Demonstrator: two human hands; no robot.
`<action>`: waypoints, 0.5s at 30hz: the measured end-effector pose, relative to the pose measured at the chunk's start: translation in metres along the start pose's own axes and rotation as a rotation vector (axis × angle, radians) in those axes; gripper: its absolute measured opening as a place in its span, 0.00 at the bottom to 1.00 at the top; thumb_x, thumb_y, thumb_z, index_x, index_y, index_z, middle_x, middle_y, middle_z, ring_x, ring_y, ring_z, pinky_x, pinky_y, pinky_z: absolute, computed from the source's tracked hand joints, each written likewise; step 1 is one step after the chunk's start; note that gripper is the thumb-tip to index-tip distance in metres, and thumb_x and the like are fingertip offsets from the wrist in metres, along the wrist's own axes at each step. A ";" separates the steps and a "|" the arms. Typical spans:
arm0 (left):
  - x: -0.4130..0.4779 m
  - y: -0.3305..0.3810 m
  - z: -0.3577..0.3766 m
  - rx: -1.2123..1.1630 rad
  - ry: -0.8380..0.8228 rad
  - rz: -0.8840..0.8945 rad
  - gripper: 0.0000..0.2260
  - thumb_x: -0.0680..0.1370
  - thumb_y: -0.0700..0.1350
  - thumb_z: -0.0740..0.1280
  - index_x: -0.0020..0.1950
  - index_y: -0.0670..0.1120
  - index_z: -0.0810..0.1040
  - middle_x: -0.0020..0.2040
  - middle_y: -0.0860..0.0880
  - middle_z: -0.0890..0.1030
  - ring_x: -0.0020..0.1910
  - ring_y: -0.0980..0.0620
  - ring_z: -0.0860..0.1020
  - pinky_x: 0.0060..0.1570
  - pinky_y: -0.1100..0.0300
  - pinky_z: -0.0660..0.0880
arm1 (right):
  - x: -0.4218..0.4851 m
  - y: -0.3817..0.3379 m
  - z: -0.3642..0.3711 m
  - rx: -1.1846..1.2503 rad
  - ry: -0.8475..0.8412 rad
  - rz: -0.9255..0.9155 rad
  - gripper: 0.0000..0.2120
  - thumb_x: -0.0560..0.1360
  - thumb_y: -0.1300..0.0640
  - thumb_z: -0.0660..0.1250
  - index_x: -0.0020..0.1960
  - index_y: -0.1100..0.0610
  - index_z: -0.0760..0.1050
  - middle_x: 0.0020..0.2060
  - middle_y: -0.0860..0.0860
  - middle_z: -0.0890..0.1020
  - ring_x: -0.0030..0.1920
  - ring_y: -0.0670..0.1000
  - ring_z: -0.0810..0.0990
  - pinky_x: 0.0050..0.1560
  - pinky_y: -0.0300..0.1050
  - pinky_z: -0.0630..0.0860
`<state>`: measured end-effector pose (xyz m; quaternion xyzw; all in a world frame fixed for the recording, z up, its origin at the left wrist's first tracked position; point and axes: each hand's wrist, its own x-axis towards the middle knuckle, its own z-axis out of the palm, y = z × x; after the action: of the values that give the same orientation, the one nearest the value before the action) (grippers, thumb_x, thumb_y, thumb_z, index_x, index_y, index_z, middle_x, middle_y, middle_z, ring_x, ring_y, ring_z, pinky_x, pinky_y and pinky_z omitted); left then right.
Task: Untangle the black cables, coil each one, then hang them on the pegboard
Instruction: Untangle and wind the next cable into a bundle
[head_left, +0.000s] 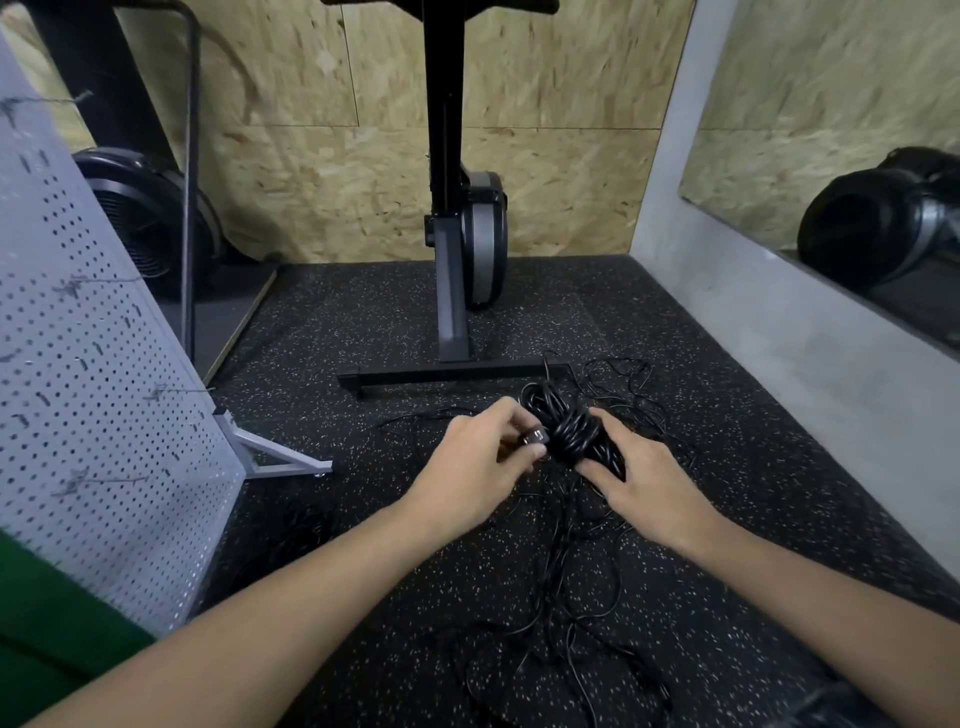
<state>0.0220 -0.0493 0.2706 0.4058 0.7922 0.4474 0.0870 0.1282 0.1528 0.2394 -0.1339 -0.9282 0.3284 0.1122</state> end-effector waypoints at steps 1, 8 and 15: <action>0.001 0.000 -0.001 0.002 0.022 0.027 0.05 0.82 0.46 0.72 0.57 0.50 0.79 0.46 0.55 0.86 0.44 0.62 0.84 0.52 0.62 0.80 | -0.001 0.002 -0.001 0.039 -0.019 0.017 0.27 0.82 0.49 0.68 0.79 0.44 0.65 0.64 0.42 0.81 0.57 0.37 0.78 0.63 0.45 0.74; 0.009 -0.006 -0.007 -0.118 0.124 0.006 0.05 0.80 0.46 0.73 0.56 0.52 0.82 0.44 0.55 0.84 0.45 0.58 0.82 0.50 0.63 0.78 | 0.002 0.010 -0.004 0.373 -0.150 0.132 0.34 0.81 0.46 0.70 0.78 0.27 0.55 0.78 0.39 0.68 0.79 0.48 0.63 0.80 0.60 0.60; 0.015 -0.007 -0.020 -0.256 0.070 -0.003 0.04 0.85 0.46 0.67 0.57 0.51 0.80 0.52 0.55 0.85 0.55 0.61 0.82 0.60 0.60 0.76 | -0.001 0.003 -0.007 0.670 -0.264 0.210 0.29 0.79 0.51 0.71 0.76 0.36 0.67 0.70 0.42 0.78 0.73 0.48 0.74 0.79 0.60 0.62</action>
<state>-0.0022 -0.0533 0.2801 0.3741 0.7317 0.5588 0.1111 0.1319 0.1585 0.2429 -0.1409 -0.7569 0.6381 -0.0052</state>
